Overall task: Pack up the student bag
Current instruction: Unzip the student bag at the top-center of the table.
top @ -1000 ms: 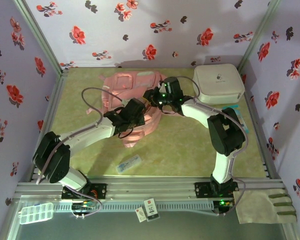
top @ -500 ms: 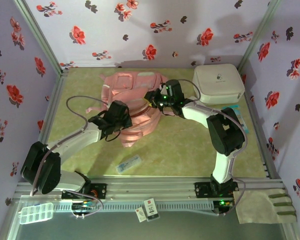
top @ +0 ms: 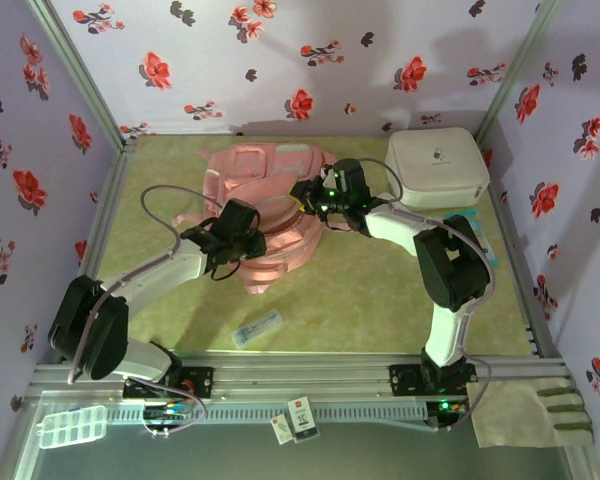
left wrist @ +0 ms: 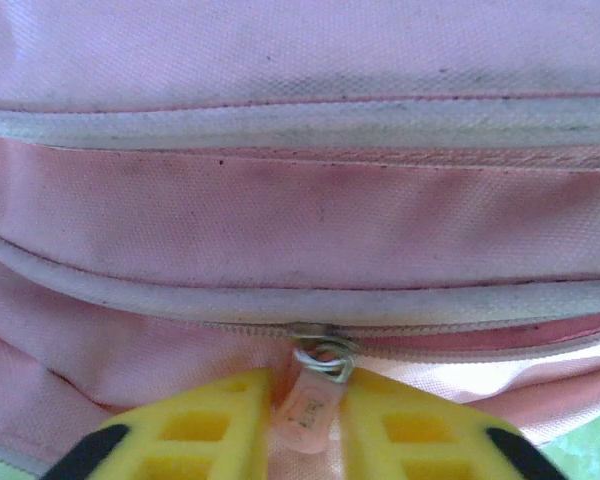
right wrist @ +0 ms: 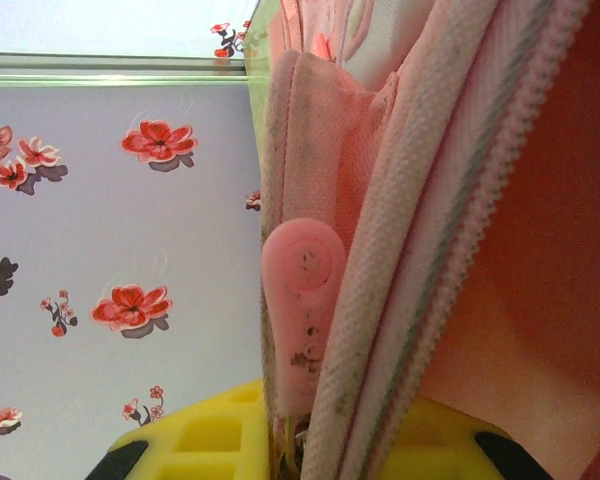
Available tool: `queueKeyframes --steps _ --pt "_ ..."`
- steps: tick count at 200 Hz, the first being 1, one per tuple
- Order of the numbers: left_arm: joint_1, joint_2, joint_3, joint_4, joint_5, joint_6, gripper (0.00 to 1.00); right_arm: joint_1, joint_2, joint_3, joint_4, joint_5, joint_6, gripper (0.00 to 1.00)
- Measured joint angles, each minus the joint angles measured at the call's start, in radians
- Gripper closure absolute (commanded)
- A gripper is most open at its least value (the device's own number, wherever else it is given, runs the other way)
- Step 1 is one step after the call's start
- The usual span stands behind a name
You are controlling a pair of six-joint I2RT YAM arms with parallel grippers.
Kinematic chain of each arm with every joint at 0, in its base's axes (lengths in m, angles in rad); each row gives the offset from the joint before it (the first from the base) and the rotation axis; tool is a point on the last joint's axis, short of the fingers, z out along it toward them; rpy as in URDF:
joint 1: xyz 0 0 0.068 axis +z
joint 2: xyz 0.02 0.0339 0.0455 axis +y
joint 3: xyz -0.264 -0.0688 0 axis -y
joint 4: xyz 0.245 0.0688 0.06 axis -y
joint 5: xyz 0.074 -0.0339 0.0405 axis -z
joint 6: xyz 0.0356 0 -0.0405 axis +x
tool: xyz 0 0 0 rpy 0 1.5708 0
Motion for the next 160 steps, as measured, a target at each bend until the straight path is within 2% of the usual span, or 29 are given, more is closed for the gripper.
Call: queueKeyframes --steps 88,132,160 --pt "0.020 -0.032 0.005 -0.047 -0.042 0.085 1.00 -0.014 -0.005 -0.034 0.007 0.000 -0.001 0.88" --pt "0.082 -0.072 -0.040 -0.048 -0.037 0.119 1.00 -0.031 -0.016 -0.056 0.011 0.001 -0.007 0.93" --pt "0.115 -0.077 -0.050 -0.038 -0.023 0.129 1.00 -0.048 -0.023 -0.090 0.042 0.003 -0.014 0.88"
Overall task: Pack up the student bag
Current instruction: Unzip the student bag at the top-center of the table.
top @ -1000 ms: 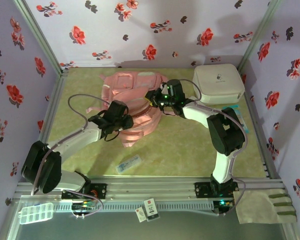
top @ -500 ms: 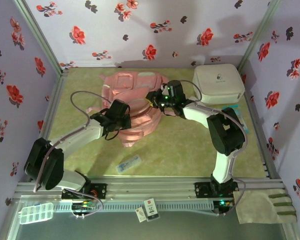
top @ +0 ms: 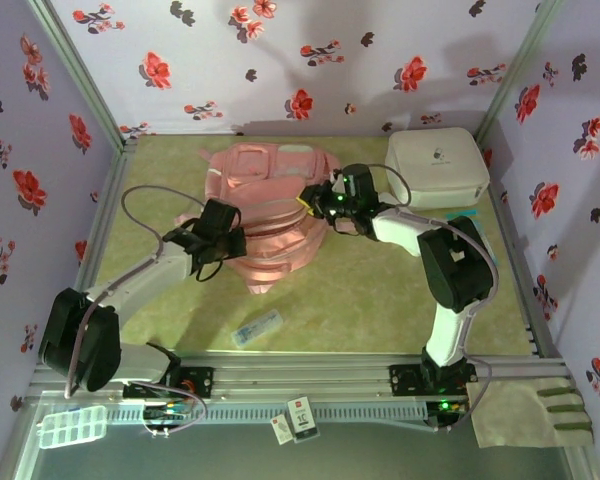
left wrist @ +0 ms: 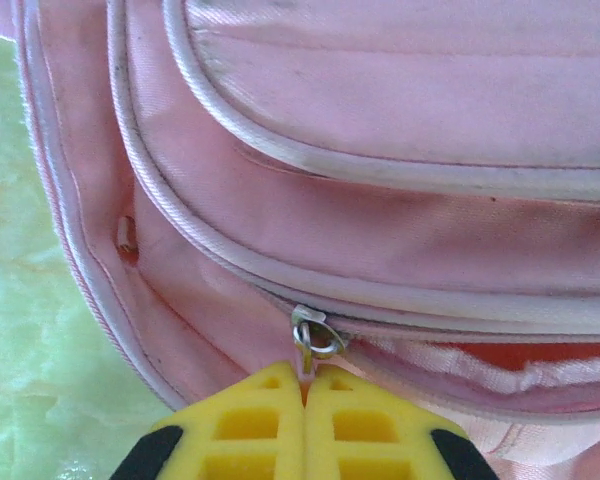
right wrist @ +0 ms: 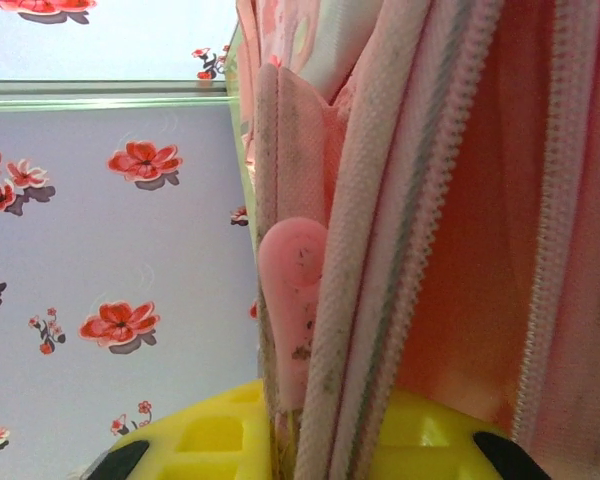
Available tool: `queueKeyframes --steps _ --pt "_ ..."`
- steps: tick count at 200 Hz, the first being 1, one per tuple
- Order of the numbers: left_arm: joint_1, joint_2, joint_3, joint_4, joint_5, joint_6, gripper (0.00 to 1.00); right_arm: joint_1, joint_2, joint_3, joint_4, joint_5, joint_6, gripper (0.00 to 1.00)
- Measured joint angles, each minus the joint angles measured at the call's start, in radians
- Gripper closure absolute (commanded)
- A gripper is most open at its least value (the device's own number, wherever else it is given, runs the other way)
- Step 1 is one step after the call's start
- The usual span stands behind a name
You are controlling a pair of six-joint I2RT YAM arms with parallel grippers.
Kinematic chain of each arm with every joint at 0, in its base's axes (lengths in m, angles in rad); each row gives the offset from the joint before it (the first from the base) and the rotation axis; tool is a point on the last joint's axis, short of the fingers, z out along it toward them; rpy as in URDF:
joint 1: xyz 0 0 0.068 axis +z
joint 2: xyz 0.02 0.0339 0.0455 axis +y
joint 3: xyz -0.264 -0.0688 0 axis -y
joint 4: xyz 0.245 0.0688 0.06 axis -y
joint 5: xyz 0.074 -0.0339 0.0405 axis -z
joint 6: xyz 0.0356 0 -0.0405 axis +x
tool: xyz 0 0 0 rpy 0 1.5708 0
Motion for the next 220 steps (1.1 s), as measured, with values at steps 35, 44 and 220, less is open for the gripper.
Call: queueKeyframes --steps 35,44,220 --pt "-0.010 -0.003 0.003 0.018 0.040 0.033 1.00 -0.014 -0.006 -0.028 0.055 -0.002 0.034 0.60" --pt "-0.023 -0.002 0.010 0.015 0.044 0.040 1.00 -0.019 -0.015 -0.044 0.073 0.005 0.045 0.53" --pt "-0.178 0.131 0.160 -0.005 0.071 0.160 1.00 0.038 -0.144 -0.188 0.086 0.046 0.155 0.95"
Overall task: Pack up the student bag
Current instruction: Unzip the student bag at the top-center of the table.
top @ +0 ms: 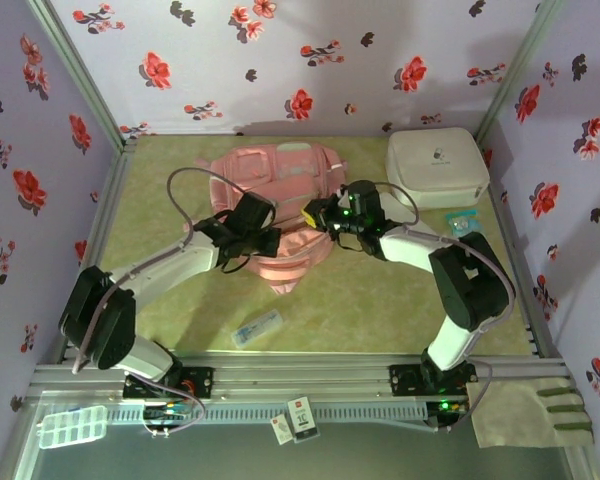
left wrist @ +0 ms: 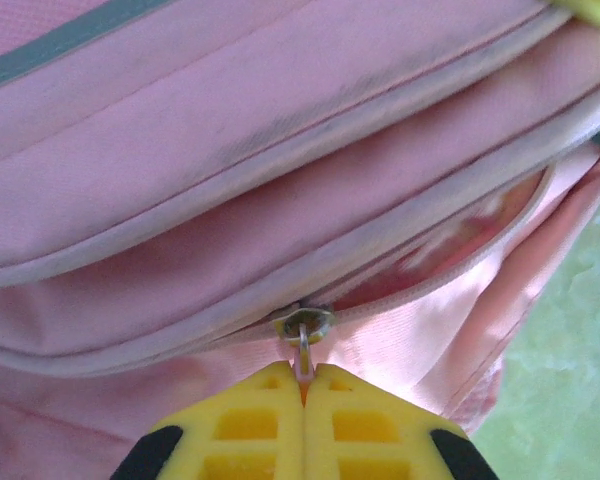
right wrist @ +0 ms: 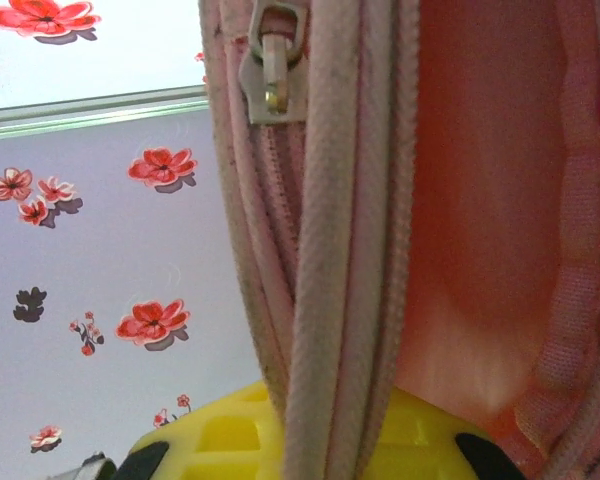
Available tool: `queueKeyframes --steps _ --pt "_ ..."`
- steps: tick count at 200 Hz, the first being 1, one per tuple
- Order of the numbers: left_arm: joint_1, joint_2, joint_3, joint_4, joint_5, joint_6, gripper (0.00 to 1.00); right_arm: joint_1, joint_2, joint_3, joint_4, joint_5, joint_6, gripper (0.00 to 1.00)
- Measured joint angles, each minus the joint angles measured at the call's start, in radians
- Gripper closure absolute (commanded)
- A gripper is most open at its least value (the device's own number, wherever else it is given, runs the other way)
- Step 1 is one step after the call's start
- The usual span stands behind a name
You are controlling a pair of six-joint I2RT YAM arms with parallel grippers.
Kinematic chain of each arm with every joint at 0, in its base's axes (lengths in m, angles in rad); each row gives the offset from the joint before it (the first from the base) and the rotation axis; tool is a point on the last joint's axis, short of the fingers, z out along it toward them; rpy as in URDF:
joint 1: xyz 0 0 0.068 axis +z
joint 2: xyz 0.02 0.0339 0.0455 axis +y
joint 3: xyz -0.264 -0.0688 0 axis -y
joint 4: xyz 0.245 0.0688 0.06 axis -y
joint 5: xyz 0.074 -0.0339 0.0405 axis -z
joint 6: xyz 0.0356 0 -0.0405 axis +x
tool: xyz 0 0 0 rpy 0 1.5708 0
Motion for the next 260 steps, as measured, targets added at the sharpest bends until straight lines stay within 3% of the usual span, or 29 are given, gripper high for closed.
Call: queueKeyframes --steps 64,108,176,260 --pt "0.093 -0.156 -0.114 0.023 -0.006 0.211 1.00 -0.060 -0.033 0.003 -0.010 -0.060 -0.008 0.98" --pt "0.184 -0.169 -0.124 0.048 -0.018 0.306 1.00 -0.086 -0.041 0.013 -0.008 -0.095 0.002 0.99" --pt "0.320 -0.077 -0.124 0.152 -0.012 0.527 1.00 -0.096 -0.041 0.063 -0.065 -0.126 -0.032 1.00" --pt "0.443 0.084 -0.002 0.218 0.119 0.711 1.00 -0.113 -0.029 0.150 -0.207 -0.164 -0.159 1.00"
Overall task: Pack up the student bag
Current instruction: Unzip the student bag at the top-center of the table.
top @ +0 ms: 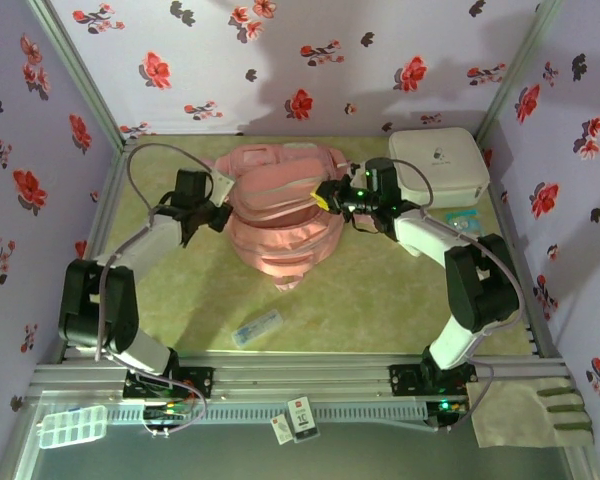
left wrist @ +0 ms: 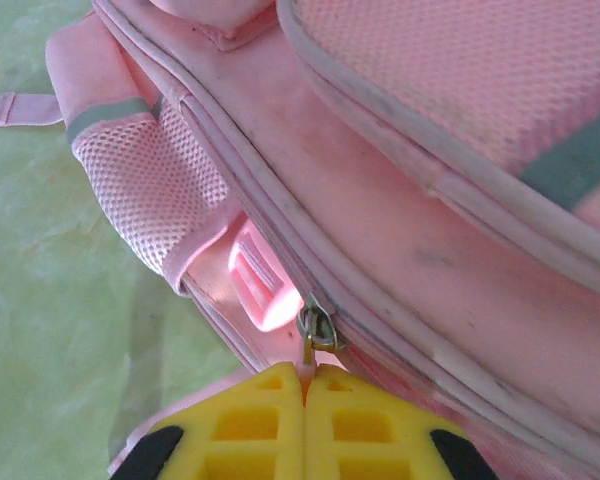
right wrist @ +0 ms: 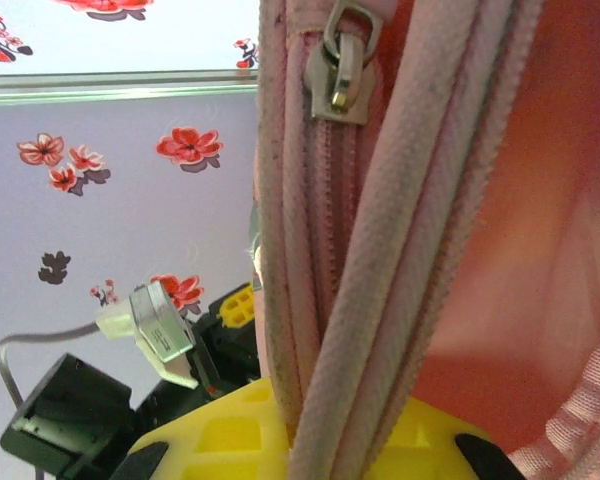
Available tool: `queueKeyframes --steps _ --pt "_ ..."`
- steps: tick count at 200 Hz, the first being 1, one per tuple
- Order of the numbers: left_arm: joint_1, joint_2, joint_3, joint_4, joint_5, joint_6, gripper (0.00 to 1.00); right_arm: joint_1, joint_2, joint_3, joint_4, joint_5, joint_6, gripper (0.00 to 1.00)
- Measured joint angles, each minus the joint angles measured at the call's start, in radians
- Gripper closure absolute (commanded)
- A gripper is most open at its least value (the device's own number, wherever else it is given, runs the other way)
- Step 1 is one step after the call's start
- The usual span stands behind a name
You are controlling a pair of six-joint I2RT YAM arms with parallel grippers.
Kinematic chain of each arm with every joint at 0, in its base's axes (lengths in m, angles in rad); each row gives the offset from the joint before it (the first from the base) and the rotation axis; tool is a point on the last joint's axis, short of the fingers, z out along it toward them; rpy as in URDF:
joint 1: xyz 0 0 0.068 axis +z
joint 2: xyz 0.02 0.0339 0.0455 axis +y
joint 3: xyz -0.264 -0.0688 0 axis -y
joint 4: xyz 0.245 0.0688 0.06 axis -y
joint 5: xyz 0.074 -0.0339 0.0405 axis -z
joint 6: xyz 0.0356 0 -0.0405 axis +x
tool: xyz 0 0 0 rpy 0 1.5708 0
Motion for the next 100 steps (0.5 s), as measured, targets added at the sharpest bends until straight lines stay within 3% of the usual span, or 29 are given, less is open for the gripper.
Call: queueKeyframes --steps 46,84,100 --pt "0.031 0.138 0.117 -0.012 0.017 0.036 1.00 -0.005 0.011 0.031 -0.051 -0.014 -0.052 1.00" --pt "0.045 0.136 0.119 -0.002 0.020 0.018 1.00 -0.005 0.043 0.065 -0.059 -0.024 -0.063 0.99" --pt "0.052 0.094 0.078 0.020 0.014 -0.010 0.85 0.003 0.077 0.099 -0.059 -0.032 -0.063 0.97"
